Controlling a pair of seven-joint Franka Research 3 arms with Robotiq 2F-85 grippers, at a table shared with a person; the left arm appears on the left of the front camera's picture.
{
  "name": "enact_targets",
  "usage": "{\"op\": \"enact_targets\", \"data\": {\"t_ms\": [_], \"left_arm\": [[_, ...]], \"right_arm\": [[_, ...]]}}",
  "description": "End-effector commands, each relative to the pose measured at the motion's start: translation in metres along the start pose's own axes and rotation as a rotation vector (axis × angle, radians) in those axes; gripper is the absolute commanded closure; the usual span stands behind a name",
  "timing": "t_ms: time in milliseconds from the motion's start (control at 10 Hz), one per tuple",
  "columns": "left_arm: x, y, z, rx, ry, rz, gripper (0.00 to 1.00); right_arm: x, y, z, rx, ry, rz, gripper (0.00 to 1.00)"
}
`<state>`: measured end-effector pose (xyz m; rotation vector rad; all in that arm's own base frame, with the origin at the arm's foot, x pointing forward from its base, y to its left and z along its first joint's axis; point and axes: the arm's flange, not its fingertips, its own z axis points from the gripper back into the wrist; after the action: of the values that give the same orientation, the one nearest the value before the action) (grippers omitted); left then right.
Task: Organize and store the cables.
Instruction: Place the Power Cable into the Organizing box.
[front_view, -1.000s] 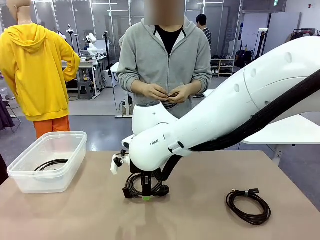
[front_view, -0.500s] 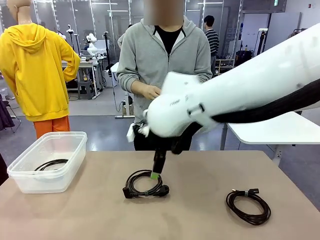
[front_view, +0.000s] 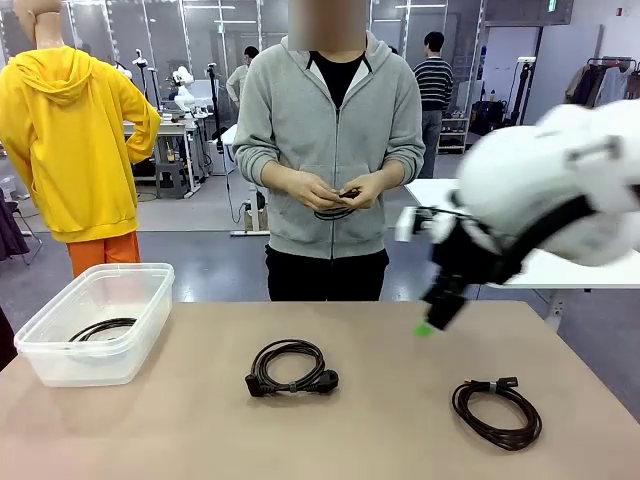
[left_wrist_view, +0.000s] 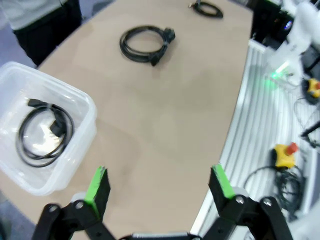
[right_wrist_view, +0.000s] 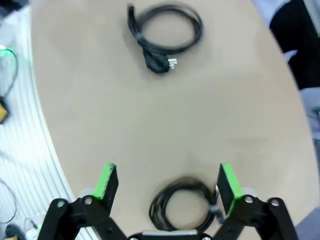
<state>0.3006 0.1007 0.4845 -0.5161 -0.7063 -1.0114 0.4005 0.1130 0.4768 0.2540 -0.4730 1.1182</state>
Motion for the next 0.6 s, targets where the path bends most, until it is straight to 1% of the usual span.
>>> {"op": "enact_targets", "data": {"t_ms": [0, 100, 200, 300, 400, 500], "left_arm": [[0.001, 0.001, 0.001, -0.013, -0.024, -0.011, 0.00], [0.001, 0.001, 0.001, -0.013, -0.024, -0.011, 0.00], [0.001, 0.001, 0.001, -0.013, -0.024, -0.011, 0.00], [0.001, 0.001, 0.001, -0.013, -0.024, -0.011, 0.00], [0.001, 0.001, 0.001, -0.013, -0.024, -0.011, 0.00], [0.001, 0.001, 0.001, -0.013, -0.024, -0.011, 0.00]], "right_arm": [[-0.070, -0.006, 0.038, 0.056, -0.090, 0.004, 0.00], [-0.104, -0.015, 0.051, 0.086, -0.106, -0.053, 0.00], [-0.135, -0.017, 0.058, 0.109, -0.124, -0.016, 0.00], [-0.169, -0.014, 0.064, 0.098, -0.165, -0.024, 0.00], [-0.210, -0.002, 0.067, 0.073, -0.260, -0.061, 0.00], [-0.244, 0.008, 0.065, 0.048, -0.308, -0.119, 0.00]]}}
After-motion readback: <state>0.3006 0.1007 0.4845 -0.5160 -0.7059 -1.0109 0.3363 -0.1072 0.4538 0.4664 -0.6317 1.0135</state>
